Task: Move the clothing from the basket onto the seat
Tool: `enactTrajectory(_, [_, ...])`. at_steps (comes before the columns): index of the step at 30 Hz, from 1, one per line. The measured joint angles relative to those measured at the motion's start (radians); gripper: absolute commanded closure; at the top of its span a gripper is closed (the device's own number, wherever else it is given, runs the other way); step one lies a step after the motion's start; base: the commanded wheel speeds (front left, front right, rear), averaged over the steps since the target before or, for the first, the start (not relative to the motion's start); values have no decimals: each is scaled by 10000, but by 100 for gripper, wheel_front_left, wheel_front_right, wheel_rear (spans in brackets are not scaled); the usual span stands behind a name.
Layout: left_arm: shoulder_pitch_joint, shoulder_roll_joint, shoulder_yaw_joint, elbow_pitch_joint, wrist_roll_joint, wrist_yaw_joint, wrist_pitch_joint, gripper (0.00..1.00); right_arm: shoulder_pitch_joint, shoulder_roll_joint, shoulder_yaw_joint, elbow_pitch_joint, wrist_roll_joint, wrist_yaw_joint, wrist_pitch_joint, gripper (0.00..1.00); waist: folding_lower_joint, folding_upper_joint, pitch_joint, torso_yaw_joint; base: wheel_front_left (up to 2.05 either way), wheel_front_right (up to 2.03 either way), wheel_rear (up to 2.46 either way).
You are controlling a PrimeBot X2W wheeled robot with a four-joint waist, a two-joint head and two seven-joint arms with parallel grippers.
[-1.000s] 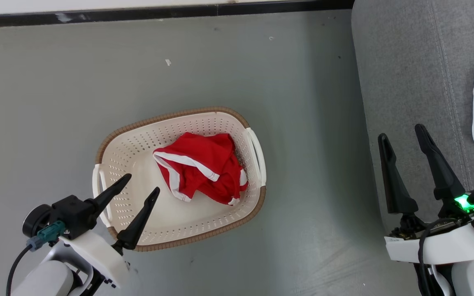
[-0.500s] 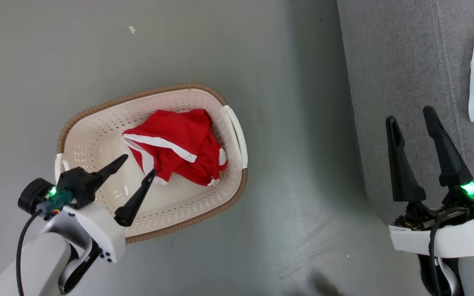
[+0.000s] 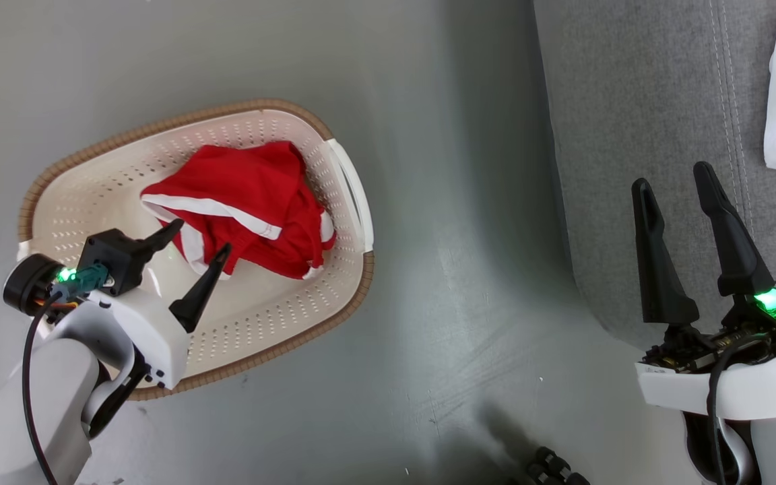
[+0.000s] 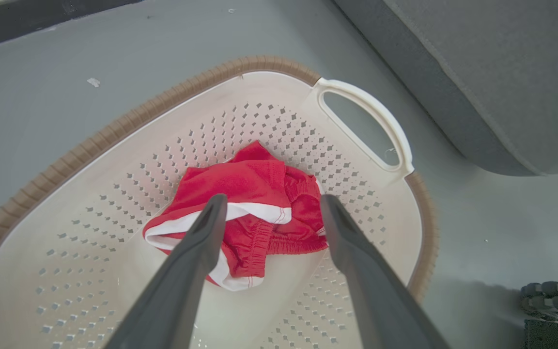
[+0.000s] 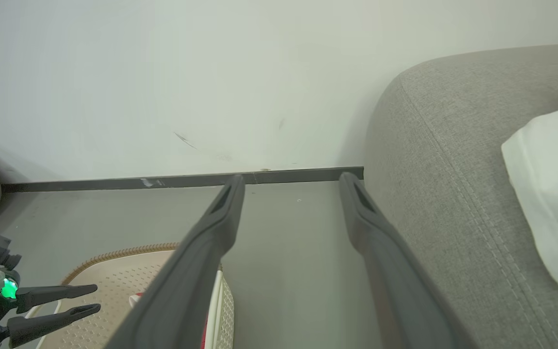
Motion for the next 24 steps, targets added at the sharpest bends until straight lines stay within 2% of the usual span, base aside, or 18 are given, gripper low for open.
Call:
enactTrajectory(8, [-611, 6, -8, 566, 92, 0, 303, 0, -263, 6, 180, -161, 245, 2, 0, 0, 0, 0, 559, -390, 0, 0, 0])
enactTrajectory(24, [-1246, 470, -207, 1325, 736, -2, 445, 0, -553, 21, 295, -378, 589, 0, 0, 0, 1, 0, 1431, -1085, 0, 0, 0])
